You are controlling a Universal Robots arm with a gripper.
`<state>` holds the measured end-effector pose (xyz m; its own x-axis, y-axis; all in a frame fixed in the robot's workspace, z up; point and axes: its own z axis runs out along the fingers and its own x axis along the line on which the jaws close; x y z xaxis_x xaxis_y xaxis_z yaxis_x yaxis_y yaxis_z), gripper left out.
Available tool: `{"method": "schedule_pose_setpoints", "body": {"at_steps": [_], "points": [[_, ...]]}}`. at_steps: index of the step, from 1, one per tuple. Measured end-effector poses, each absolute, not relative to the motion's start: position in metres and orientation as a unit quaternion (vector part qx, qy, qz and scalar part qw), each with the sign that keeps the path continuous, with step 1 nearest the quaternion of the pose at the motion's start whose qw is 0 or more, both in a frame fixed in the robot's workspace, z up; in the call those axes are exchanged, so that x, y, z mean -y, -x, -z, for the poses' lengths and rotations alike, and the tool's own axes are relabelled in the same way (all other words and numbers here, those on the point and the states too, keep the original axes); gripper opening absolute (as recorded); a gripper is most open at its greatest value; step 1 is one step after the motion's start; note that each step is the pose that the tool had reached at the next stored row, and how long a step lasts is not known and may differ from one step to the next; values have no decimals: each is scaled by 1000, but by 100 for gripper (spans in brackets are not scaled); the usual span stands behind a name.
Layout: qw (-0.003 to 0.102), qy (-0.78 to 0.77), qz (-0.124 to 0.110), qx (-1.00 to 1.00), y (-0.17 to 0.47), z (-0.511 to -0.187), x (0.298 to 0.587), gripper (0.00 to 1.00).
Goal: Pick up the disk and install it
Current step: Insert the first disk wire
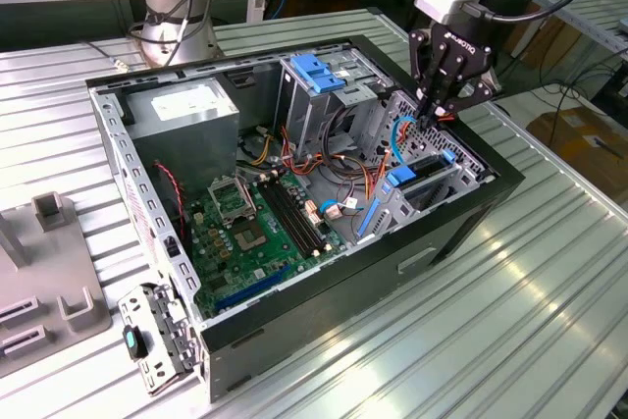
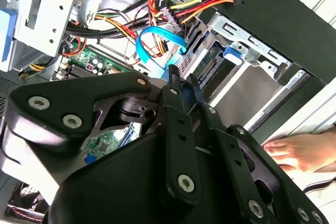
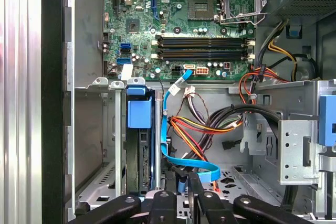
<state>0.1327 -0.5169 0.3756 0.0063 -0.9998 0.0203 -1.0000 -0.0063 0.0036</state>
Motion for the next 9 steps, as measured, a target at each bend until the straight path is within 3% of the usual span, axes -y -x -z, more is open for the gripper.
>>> {"method": "schedule_pose_setpoints", "body": {"at_steps": [9], "points": [[8,-709,-6,705,-132,-373,517,22]]}}
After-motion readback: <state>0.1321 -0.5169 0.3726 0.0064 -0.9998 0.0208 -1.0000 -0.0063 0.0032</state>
